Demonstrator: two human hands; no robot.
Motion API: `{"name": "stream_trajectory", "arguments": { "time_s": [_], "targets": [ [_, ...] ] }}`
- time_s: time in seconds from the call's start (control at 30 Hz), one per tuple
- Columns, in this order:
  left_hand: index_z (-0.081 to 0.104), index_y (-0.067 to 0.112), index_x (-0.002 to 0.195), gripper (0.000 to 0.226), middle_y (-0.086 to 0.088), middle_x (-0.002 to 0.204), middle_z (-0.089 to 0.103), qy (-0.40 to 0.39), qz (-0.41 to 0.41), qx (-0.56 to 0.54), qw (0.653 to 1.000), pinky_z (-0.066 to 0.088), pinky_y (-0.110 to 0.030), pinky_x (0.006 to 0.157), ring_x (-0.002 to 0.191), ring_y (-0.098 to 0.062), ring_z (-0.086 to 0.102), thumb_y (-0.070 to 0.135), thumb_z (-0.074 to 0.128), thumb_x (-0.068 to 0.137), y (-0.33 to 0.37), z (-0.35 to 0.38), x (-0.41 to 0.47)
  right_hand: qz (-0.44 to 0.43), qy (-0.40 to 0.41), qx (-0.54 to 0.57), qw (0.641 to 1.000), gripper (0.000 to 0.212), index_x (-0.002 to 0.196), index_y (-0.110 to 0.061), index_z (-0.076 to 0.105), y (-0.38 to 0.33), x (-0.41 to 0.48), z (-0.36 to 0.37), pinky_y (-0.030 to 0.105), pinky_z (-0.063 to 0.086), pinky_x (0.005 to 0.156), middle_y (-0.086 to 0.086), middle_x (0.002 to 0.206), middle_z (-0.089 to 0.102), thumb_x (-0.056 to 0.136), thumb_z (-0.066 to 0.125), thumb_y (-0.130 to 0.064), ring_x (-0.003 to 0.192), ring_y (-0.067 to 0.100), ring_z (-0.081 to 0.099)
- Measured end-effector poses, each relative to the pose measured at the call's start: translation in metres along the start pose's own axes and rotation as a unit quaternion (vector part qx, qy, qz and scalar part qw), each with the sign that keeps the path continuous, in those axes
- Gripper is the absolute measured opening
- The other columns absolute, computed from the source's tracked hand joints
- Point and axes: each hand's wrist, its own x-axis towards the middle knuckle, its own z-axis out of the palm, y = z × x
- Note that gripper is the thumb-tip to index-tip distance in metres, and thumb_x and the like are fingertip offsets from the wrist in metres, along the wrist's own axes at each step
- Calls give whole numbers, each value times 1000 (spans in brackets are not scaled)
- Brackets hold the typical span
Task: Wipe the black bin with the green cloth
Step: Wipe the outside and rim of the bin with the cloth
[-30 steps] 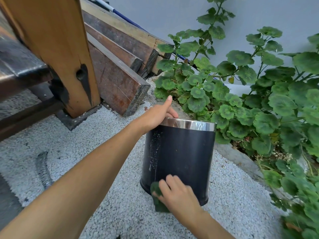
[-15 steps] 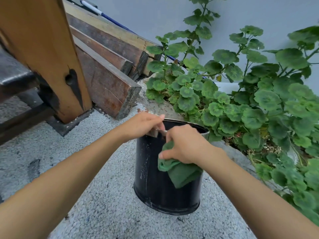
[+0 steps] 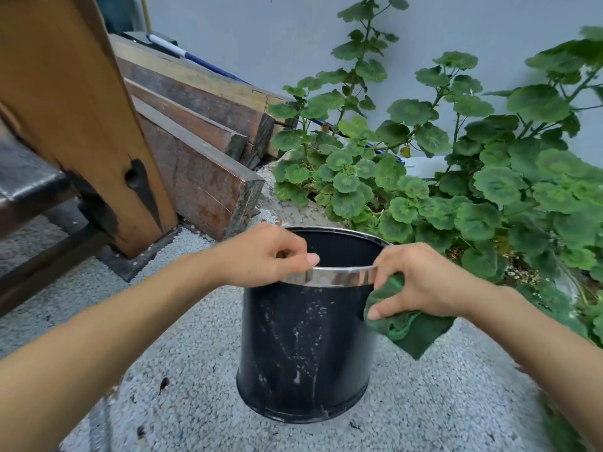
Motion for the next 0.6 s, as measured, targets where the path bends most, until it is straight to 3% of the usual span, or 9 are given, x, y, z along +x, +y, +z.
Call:
{"name": "stream_trajectory", "arguments": {
  "time_s": [0.1,0.2,0.3,0.37,0.47,0.6],
  "targets": [
    [52,13,68,50,9,60,44,-22,-34,15,999,34,-19,57,55,-5,41,47,53,104,-10,-3,-4,22,26,15,999,38,82,-24,80,25,7,10,24,50,94,-12,110,73,59,95,-51,98,4,67],
    [62,18,70,49,2,70,60,-33,-63,78,994,43,-28,66,62,-7,53,48,47,106,-25,22,-15,39,70,79,994,32,79,-36,78,35,5,26,26,47,100,-14,118,71,57,91,-55,106,2,65],
    [64,25,62,61,4,65,65,81,-99,47,991,46,-24,65,62,-9,61,66,40,101,-38,35,-24,37,108,118,986,32,75,-45,73,38,0,38,24,41,99,-14,122,67,52,83,-64,109,2,62],
    [60,22,54,73,1,54,62,162,-104,52,980,44,-21,61,55,-13,61,73,33,99,-44,38,-25,39,158,147,976,37,77,-32,80,40,-8,47,25,43,100,-12,121,69,53,85,-61,109,4,64],
    [59,23,52,72,2,53,61,236,-103,43,965,40,-19,63,57,-12,60,67,31,103,-43,48,-28,28,199,186,962,38,79,-21,82,39,-15,59,26,47,98,-14,117,73,57,87,-52,108,2,67],
    [60,29,54,64,8,54,59,276,-70,14,959,43,-22,66,58,-10,60,55,33,106,-31,53,-39,14,181,205,962,36,82,-26,82,40,-24,74,11,47,98,-24,115,72,62,85,-56,107,-11,65]
  ]
}}
